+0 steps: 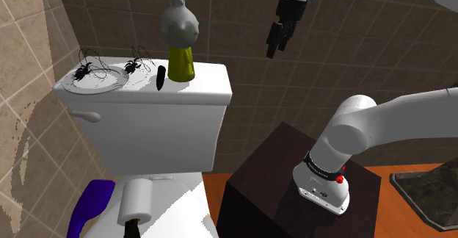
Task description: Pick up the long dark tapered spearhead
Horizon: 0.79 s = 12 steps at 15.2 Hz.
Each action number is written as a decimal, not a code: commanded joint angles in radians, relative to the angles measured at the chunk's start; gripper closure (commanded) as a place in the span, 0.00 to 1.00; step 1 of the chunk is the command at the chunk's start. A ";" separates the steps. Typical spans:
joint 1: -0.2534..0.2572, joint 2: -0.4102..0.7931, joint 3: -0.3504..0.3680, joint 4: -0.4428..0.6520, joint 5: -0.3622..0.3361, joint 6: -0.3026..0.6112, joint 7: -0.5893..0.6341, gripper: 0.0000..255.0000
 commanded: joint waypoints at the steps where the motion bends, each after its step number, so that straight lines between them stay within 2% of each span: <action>1: 0.000 0.000 0.000 0.000 0.000 0.000 0.000 0.00; 7: -0.018 0.114 0.176 0.063 0.081 0.047 0.272 0.00; 12: -0.050 0.259 0.317 0.164 0.110 0.086 0.501 0.00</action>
